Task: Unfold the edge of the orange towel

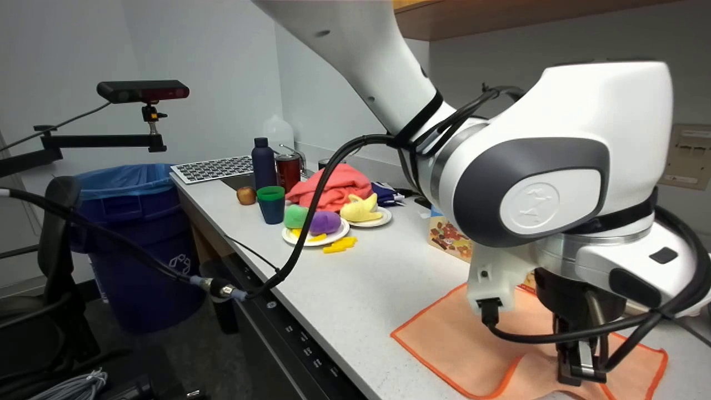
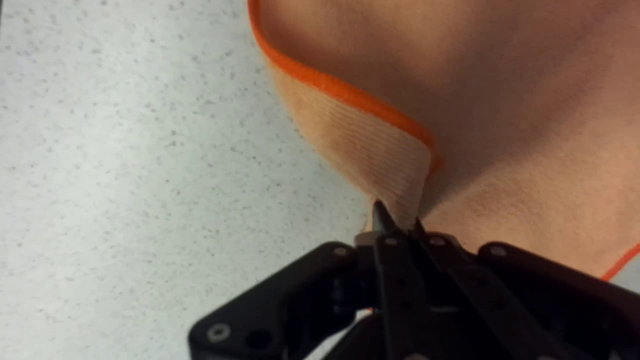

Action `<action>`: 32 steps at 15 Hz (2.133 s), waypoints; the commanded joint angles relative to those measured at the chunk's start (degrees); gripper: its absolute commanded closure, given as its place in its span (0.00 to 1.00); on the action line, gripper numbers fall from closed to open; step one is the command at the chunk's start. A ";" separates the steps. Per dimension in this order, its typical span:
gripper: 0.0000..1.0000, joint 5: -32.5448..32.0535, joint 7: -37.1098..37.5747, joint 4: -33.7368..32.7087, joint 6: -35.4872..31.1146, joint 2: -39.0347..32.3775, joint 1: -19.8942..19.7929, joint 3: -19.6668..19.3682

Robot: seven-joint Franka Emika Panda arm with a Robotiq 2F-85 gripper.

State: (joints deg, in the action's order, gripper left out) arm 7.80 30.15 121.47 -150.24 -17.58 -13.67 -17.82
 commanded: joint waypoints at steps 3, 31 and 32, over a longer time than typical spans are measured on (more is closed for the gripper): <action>0.99 11.09 -9.08 -1.39 1.62 4.83 -3.35 2.48; 0.51 12.33 -0.79 -3.30 -8.10 -1.88 -2.97 -0.56; 0.58 11.81 -0.78 -3.29 -9.09 -2.54 -2.63 -0.60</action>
State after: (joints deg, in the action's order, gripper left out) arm 21.37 29.21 118.68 -156.06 -18.13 -17.65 -17.91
